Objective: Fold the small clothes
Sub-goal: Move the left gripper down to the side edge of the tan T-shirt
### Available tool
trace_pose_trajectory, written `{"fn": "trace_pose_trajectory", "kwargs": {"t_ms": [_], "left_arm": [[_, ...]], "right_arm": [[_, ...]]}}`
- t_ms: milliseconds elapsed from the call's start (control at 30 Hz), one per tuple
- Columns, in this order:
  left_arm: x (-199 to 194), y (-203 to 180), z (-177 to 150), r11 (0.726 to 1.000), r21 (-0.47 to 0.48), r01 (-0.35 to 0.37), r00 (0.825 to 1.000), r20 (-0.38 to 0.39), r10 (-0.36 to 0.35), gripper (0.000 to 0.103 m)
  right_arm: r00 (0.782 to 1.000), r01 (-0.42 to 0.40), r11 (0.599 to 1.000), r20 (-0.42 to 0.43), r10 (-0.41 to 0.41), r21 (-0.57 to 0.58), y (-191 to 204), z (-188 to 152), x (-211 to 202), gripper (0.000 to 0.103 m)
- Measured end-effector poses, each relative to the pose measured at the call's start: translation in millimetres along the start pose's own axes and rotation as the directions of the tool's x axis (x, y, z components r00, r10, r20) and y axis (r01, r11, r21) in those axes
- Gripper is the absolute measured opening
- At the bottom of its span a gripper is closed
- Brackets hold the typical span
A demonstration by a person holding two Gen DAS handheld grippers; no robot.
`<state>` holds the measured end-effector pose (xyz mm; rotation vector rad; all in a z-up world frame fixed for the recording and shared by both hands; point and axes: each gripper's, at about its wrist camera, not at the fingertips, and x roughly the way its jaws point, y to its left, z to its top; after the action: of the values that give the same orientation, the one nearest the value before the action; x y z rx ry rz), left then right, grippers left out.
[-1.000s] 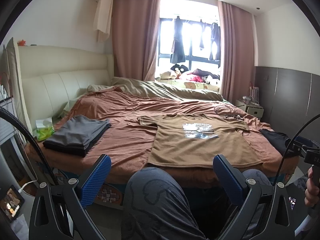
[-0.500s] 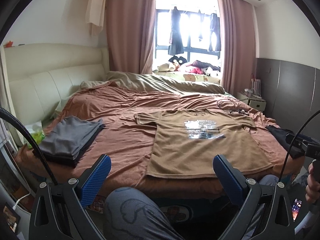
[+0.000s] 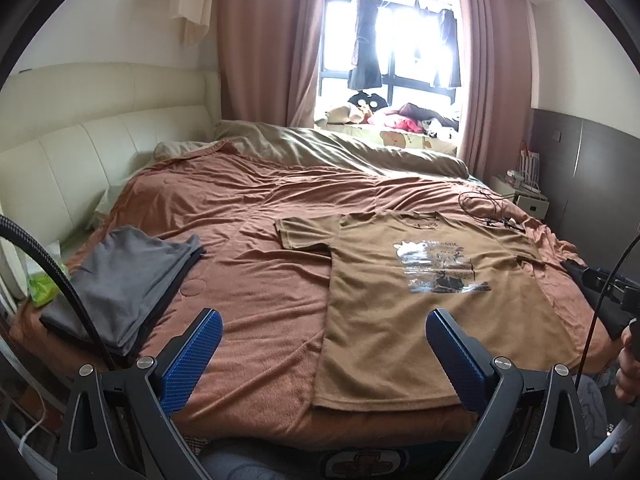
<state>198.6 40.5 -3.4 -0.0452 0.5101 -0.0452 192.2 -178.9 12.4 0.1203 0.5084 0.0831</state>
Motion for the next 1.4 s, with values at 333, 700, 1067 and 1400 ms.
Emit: {"fn": "trace_pose_trajectory", "kwargs": {"t_ms": [333, 700, 1067, 1400], "left_arm": [[82.2, 35.6, 31.4, 0.999, -0.052, -0.015, 0.998, -0.064, 0.012, 0.102], [168.6, 50.7, 63.3, 0.999, -0.043, -0.009, 0.993, -0.121, 0.004, 0.1], [261.0, 66.1, 89.9, 0.998, -0.056, 0.009, 0.979, -0.205, -0.02, 0.083], [346.7, 73.0, 103.9, 0.998, -0.057, 0.026, 0.958, -0.282, -0.041, 0.081]], "right_arm": [[0.998, 0.014, 0.999, -0.068, -0.011, 0.037, -8.9, 43.4, 80.6, 0.103], [0.986, 0.095, 0.995, -0.139, -0.089, 0.036, 6.0, 70.7, 160.2, 0.103], [0.992, 0.014, 0.998, -0.128, -0.005, 0.069, -9.0, 95.6, 220.3, 0.103], [0.985, 0.01, 0.989, -0.171, 0.016, 0.15, -6.8, 112.5, 290.4, 0.103]]}}
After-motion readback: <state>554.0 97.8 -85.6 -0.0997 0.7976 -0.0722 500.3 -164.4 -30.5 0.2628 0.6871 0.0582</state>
